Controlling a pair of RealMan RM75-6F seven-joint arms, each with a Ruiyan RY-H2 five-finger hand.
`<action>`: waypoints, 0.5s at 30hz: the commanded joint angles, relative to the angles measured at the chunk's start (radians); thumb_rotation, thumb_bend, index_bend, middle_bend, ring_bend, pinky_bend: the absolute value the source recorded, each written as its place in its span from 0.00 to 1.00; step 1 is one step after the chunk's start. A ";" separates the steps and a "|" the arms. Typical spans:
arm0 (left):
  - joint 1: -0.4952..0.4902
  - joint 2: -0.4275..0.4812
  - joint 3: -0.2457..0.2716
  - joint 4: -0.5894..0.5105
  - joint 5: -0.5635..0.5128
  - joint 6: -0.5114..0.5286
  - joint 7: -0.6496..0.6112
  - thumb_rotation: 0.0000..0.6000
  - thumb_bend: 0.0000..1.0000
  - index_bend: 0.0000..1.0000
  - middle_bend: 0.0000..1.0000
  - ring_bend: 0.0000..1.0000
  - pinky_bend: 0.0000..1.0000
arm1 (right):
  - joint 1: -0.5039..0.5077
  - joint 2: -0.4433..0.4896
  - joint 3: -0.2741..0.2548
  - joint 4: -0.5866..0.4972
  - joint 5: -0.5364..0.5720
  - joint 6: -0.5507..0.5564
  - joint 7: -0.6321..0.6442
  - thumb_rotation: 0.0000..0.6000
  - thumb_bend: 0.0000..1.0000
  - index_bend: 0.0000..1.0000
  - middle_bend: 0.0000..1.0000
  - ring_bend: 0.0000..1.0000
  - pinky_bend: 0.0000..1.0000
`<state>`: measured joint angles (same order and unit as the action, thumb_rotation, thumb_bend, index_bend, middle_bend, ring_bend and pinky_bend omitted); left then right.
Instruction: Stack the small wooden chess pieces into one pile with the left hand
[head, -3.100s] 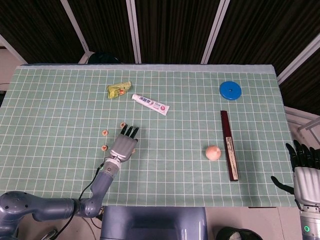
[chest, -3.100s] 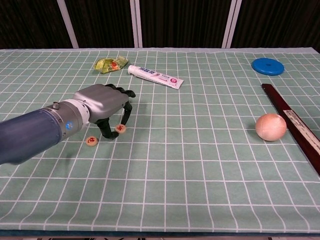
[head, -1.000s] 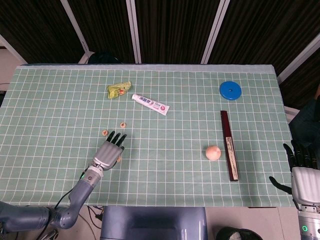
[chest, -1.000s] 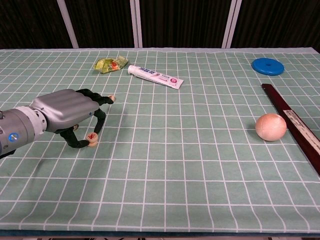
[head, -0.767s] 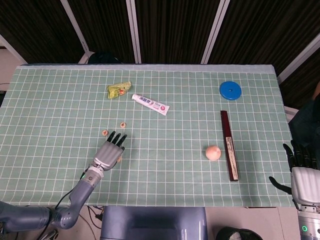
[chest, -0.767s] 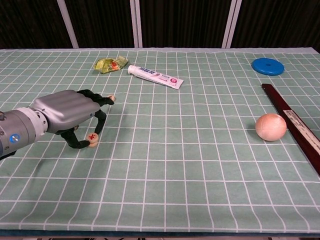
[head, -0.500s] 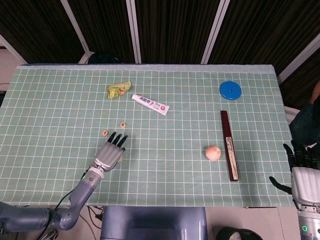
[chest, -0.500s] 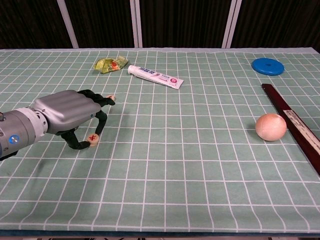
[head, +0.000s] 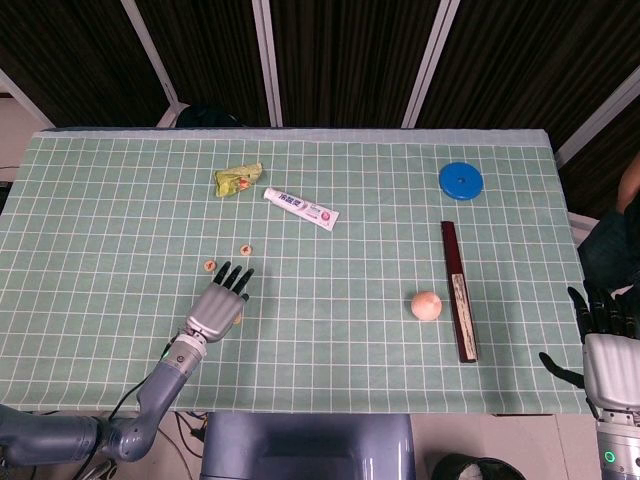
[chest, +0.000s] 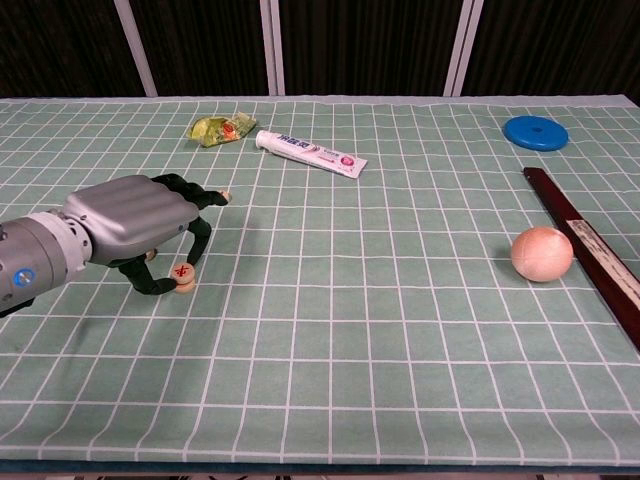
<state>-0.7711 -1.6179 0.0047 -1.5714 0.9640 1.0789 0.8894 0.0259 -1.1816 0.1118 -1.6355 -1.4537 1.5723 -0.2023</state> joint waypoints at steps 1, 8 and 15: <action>0.000 -0.001 -0.001 0.000 -0.001 -0.001 0.001 1.00 0.31 0.49 0.00 0.00 0.00 | 0.000 0.000 0.000 0.000 0.000 0.000 0.000 1.00 0.23 0.09 0.01 0.00 0.00; 0.002 -0.003 0.000 -0.001 0.001 0.002 0.013 1.00 0.31 0.48 0.00 0.00 0.00 | 0.000 -0.001 0.001 0.001 0.001 0.001 0.000 1.00 0.23 0.09 0.01 0.00 0.00; 0.001 -0.003 0.001 -0.005 -0.008 0.012 0.046 1.00 0.31 0.45 0.00 0.00 0.00 | 0.000 -0.001 0.001 0.000 0.001 0.002 -0.003 1.00 0.23 0.09 0.01 0.00 0.00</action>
<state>-0.7703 -1.6206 0.0060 -1.5755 0.9569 1.0902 0.9341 0.0257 -1.1825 0.1127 -1.6351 -1.4527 1.5738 -0.2058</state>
